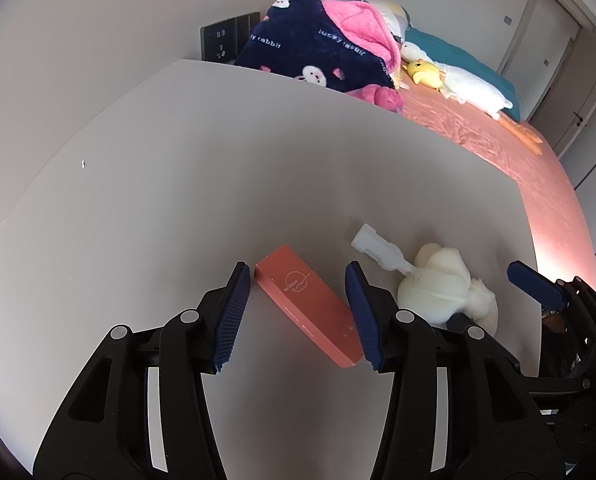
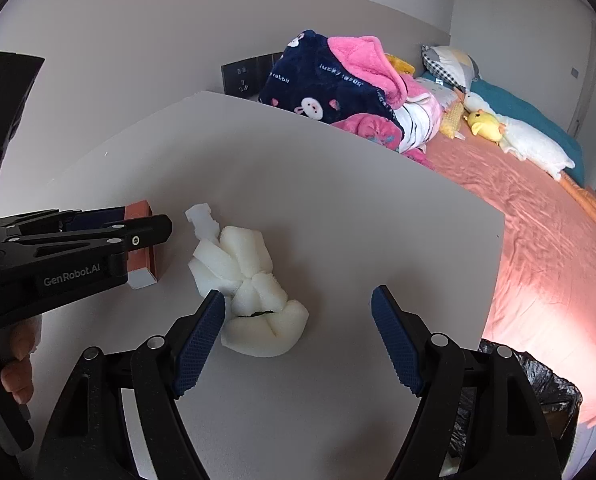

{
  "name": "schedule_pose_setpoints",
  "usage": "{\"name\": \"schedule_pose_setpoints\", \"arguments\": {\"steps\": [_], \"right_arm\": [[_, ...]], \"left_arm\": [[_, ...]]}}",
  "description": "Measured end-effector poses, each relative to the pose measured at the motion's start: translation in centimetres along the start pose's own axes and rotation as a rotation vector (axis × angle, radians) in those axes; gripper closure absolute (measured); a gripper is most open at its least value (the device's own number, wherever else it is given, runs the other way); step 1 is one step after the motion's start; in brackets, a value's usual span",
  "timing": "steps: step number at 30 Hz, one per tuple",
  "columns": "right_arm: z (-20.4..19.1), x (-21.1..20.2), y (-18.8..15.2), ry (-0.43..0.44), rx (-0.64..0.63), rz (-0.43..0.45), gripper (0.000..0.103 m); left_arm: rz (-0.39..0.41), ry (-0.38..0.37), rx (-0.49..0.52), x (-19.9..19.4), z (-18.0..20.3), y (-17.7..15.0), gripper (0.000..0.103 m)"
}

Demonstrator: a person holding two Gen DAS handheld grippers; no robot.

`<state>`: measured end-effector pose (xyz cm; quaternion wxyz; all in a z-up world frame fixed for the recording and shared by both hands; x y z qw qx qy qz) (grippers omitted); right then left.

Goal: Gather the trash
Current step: 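Grasp the pink box with the left tool while the right tool grasps the white foam, then carry the pink box and white foam over the trash bin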

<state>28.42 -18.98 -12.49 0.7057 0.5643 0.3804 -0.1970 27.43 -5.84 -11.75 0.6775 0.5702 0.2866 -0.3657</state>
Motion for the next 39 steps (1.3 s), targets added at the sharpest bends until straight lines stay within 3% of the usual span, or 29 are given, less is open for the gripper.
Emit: {"name": "schedule_pose_setpoints", "arguments": {"steps": [1, 4, 5, 12, 17, 24, 39], "right_arm": [[-0.2, 0.2, 0.0, 0.001, -0.005, -0.003, 0.029], [-0.3, 0.3, -0.1, 0.038, 0.001, -0.008, 0.050], [-0.4, 0.1, -0.1, 0.040, -0.003, -0.008, 0.068], [1.2, -0.5, -0.8, 0.036, 0.101, -0.010, 0.072], [2.1, -1.0, -1.1, 0.061, 0.144, -0.007, 0.072], [3.0, -2.1, -1.4, 0.108, 0.202, 0.010, 0.072], [4.7, -5.0, -2.6, 0.107, 0.250, 0.026, 0.072]], "left_arm": [[0.000, -0.001, -0.002, 0.0, 0.0, 0.0, 0.054], [0.003, 0.000, -0.009, 0.0, 0.0, 0.0, 0.054], [0.005, 0.002, -0.015, 0.0, 0.0, 0.0, 0.054], [0.020, 0.047, 0.004, 0.3, 0.7, 0.0, 0.054], [0.032, 0.037, 0.031, 0.4, 1.2, 0.0, 0.077], [0.044, -0.026, 0.010, 0.2, 1.5, -0.3, 0.077], [0.060, -0.100, 0.015, -2.6, 4.0, -2.3, 0.077]]}}
Point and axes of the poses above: each gripper's, at about its wrist camera, not at the fingertips, and x roughly the way its jaws point, z to its right, y to its top, the point moved 5 cm from there along x, roughly the way its jaws point, and after that the axes turned 4 degrees about -y, right-handed, at the moved point
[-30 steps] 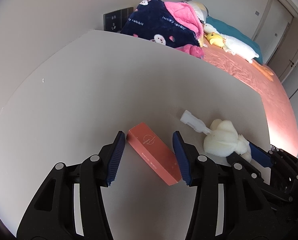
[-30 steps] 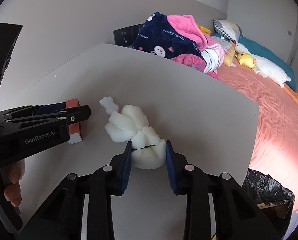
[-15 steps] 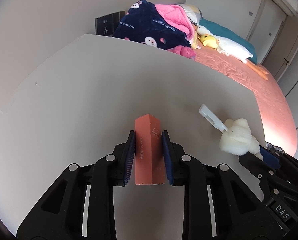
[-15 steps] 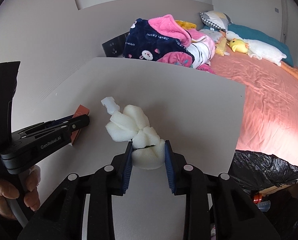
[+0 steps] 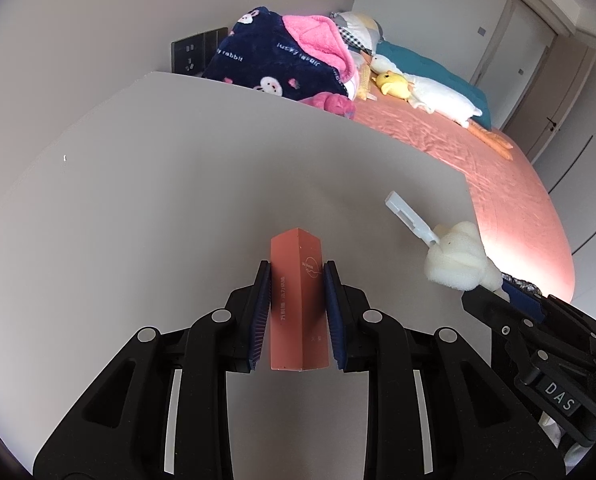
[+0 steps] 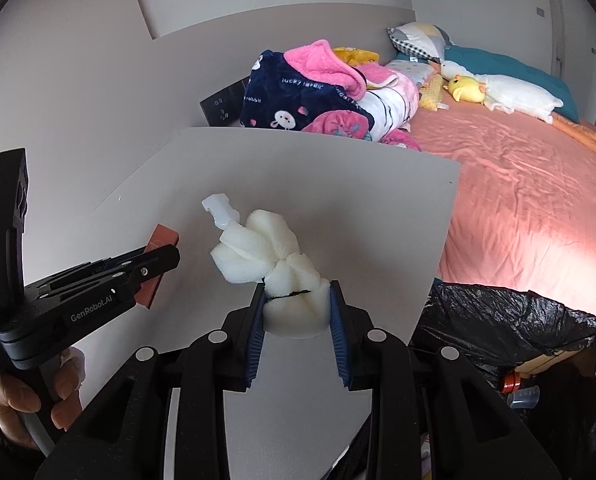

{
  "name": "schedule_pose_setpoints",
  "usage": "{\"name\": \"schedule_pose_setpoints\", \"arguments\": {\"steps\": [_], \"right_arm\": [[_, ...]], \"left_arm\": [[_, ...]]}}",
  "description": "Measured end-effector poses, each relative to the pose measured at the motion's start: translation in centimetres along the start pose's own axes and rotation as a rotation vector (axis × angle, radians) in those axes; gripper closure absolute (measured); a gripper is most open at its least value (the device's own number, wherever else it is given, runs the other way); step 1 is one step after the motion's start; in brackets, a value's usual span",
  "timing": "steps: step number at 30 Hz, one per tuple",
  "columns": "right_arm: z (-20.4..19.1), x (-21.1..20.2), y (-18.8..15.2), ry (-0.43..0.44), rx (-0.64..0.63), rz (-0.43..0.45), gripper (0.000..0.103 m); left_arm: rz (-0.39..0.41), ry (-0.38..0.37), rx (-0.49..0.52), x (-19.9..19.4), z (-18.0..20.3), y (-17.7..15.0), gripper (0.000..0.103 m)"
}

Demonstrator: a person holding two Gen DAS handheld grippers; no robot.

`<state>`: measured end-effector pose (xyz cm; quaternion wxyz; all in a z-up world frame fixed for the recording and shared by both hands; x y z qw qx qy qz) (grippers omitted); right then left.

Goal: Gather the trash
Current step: 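Carry the pink box and white foam over the trash bin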

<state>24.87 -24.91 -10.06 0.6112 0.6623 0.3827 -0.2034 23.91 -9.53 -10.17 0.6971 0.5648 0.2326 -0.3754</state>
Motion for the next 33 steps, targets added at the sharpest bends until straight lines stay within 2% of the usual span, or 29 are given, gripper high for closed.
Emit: {"name": "schedule_pose_setpoints", "arguments": {"steps": [18, 33], "right_arm": [[2.4, -5.9, -2.3, -0.019, 0.055, 0.046, 0.072], [4.8, -11.6, -4.6, -0.046, 0.096, 0.104, 0.071]], "left_arm": [[0.024, -0.085, 0.004, -3.7, 4.2, -2.8, 0.077], [0.034, -0.162, 0.065, -6.8, 9.3, -4.6, 0.077]]}}
Point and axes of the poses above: each gripper's, at about its wrist camera, not at the fingertips, and x roughly the way its jaws point, z to its right, y to its top, the point moved 5 cm from there along x, roughly the way its jaws point, and after that the axes turned 4 degrees about -y, right-handed, at the moved point
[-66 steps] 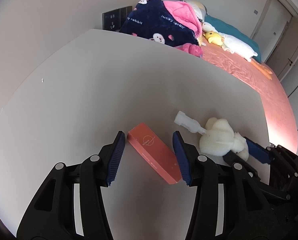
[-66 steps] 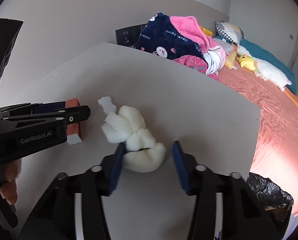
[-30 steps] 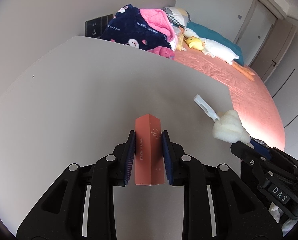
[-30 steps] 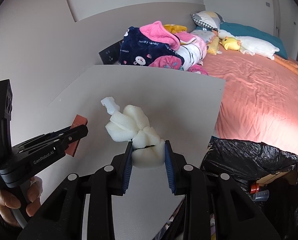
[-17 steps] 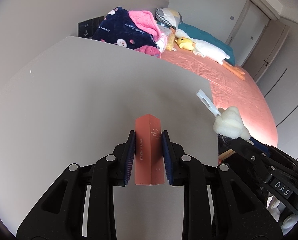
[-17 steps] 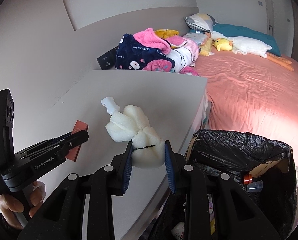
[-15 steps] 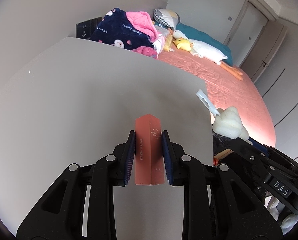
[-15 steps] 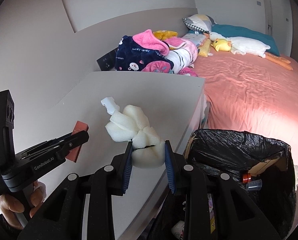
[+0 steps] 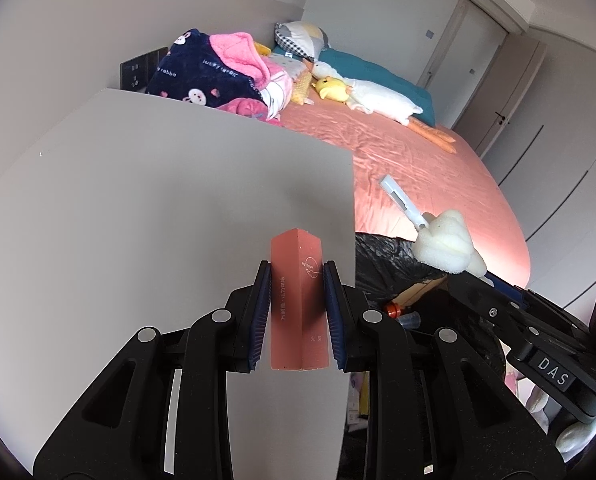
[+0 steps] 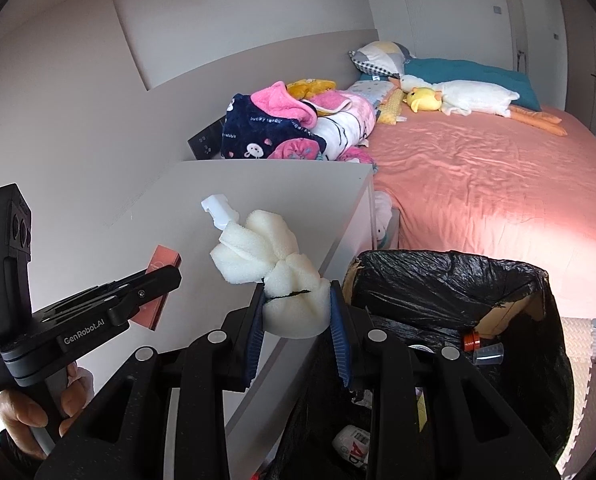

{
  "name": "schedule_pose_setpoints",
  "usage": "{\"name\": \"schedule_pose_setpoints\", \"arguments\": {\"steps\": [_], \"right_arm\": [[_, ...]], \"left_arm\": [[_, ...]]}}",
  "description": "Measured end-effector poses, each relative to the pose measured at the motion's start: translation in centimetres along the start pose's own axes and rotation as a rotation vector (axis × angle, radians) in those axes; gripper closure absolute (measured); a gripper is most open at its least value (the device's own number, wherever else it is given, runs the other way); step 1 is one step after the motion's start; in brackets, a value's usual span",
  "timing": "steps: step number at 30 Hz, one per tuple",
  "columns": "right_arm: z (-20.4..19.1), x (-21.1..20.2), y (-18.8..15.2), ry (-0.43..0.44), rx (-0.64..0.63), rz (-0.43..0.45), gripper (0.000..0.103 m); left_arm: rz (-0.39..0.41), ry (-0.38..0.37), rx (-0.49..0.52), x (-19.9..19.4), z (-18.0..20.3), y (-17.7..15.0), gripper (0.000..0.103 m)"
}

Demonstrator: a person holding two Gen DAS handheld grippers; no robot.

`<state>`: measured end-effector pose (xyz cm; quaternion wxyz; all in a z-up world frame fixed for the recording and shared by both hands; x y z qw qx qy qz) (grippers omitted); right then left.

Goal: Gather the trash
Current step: 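Carry the pink box and white foam over the trash bin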

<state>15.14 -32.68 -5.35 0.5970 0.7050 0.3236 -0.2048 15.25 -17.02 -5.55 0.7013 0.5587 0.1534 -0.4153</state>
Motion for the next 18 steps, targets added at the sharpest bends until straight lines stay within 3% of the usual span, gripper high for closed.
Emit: {"name": "schedule_pose_setpoints", "arguments": {"steps": [18], "right_arm": [[4.5, -4.8, -1.3, -0.057, 0.065, 0.054, 0.071]], "left_arm": [[-0.016, -0.084, 0.075, -0.2, 6.1, -1.1, 0.077]]}}
Point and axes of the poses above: each gripper's, at about its wrist camera, not at the fingertips, and x roughly the way its jaws point, z to its right, y to its top, the point moved 5 cm from there along x, roughly the way its jaws point, and after that the axes turned 4 degrees about -y, right-handed, at the moved point
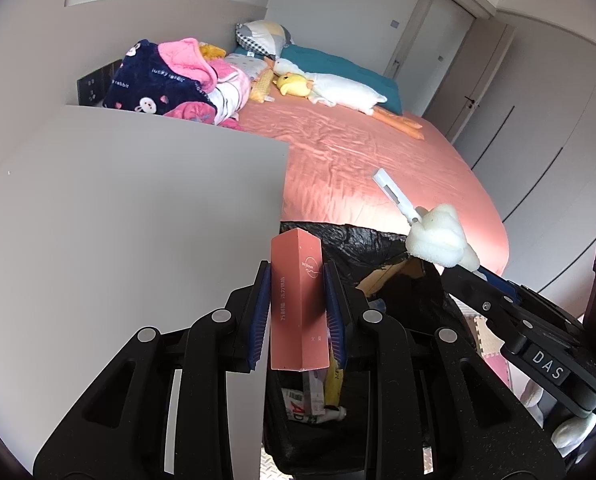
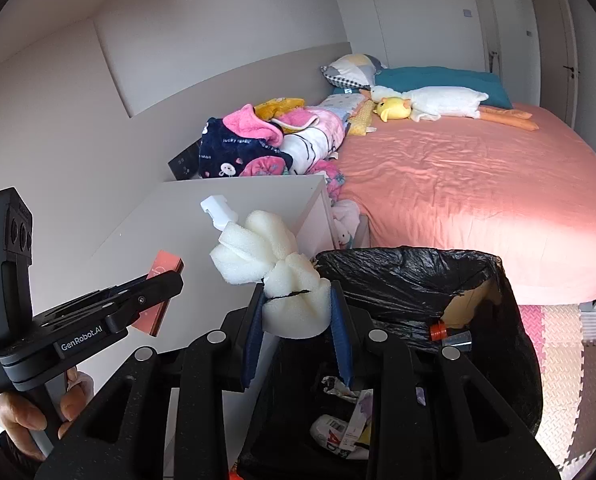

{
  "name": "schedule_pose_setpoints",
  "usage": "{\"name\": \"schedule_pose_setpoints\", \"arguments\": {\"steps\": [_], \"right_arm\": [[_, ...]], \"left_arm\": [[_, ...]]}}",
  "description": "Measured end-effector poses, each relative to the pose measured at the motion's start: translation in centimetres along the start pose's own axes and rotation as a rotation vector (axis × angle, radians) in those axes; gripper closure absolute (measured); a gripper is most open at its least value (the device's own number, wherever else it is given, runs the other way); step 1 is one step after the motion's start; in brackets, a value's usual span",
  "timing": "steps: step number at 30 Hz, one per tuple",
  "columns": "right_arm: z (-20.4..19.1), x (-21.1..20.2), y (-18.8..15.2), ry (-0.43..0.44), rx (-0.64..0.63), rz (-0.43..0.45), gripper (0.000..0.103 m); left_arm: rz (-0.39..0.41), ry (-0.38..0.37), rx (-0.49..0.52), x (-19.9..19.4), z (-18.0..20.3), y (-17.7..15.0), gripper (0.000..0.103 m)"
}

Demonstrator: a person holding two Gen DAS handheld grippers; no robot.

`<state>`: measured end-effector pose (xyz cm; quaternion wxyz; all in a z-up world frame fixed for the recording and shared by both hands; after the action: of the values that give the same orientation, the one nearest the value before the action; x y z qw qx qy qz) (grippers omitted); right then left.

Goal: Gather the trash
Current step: 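Carry the pink box and white foam over the trash bin, then open both tools over the bin, dropping the box and foam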

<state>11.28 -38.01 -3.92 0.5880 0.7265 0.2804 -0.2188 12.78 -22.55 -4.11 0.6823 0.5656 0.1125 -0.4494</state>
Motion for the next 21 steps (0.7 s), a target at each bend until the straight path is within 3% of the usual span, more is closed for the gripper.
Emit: {"name": "schedule_pose_setpoints", "arguments": {"steps": [21], "right_arm": [[7.3, -2.0, -0.1, -0.090, 0.115, 0.019, 0.070]], "left_arm": [[-0.077, -0.105, 0.100, 3.3, 6.2, -0.1, 0.077]]}}
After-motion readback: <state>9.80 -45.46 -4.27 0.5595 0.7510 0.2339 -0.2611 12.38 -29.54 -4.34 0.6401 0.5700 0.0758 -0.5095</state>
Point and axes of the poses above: each gripper's, at about its wrist camera, not at the fingertips, and x roughly the way its jaws point, z to its right, y to its top, the point moved 5 cm from there along x, roughly the way its jaws point, and after that the axes turned 4 degrees about -y, right-handed, at the moved point
